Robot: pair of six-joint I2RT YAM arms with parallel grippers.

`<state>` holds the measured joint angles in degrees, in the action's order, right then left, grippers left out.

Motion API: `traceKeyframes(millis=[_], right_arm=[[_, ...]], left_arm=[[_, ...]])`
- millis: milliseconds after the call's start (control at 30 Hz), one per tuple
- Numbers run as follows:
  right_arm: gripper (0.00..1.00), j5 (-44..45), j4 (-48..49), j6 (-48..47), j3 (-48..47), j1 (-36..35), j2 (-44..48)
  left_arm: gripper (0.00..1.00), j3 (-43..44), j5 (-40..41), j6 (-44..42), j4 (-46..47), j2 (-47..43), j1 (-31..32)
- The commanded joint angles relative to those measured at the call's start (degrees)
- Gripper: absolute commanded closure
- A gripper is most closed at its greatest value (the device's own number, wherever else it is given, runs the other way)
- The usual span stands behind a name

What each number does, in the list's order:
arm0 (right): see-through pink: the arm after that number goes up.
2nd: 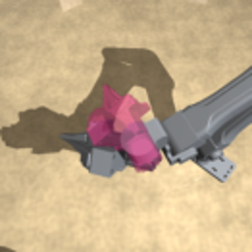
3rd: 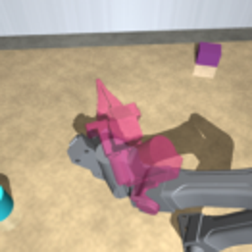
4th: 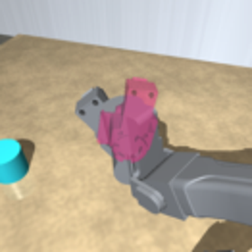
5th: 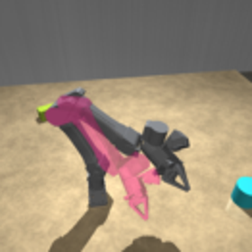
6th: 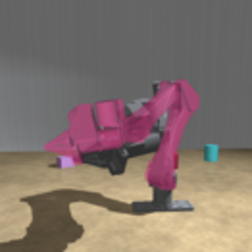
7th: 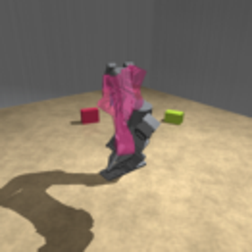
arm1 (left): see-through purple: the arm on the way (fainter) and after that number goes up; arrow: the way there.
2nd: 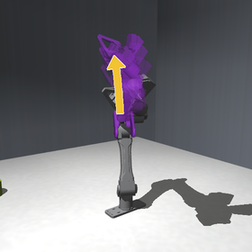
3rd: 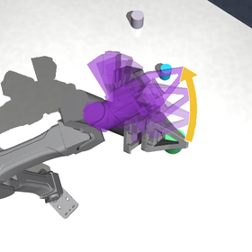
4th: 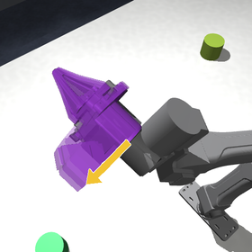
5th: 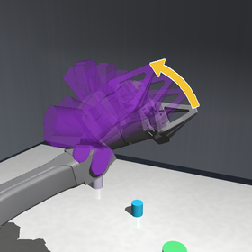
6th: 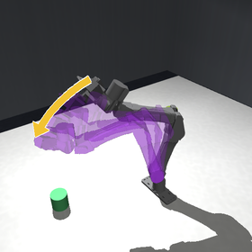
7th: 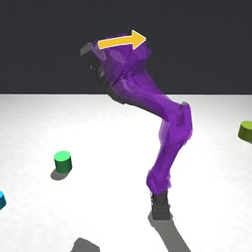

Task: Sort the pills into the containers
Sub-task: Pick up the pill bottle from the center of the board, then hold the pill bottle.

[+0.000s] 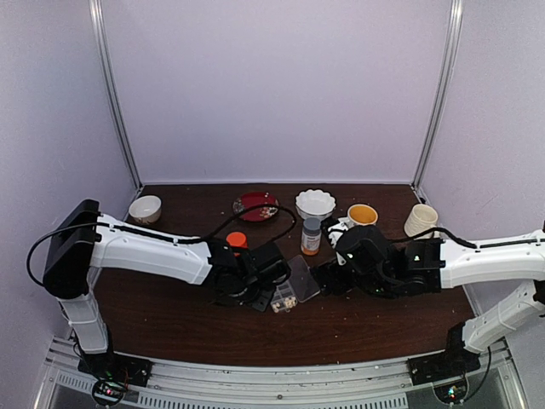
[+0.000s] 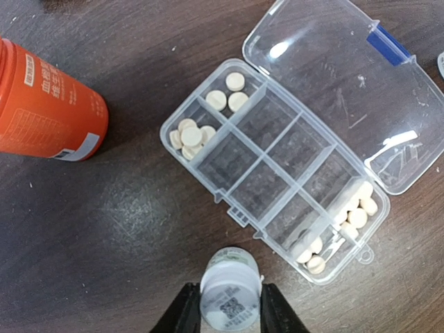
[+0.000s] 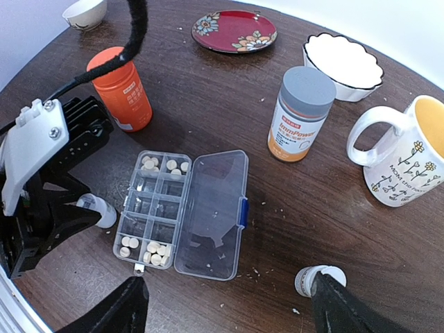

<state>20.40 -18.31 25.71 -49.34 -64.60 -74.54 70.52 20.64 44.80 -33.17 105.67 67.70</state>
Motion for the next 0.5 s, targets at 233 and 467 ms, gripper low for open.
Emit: traceKeyframes(millis=[233,467], right_arm=[[0.16,0.3,1.1,-0.7,-1.0,-0.1,0.7],[0.17,-4.7,7.8,-1.7,3.2,-0.1,5.8]], left_arm=[[0.78,2.8,1.2,-0.7,-4.4,-3.6,-0.2],[0.79,2.0,-3.1,-1.9,-2.4,-12.7,-0.3]])
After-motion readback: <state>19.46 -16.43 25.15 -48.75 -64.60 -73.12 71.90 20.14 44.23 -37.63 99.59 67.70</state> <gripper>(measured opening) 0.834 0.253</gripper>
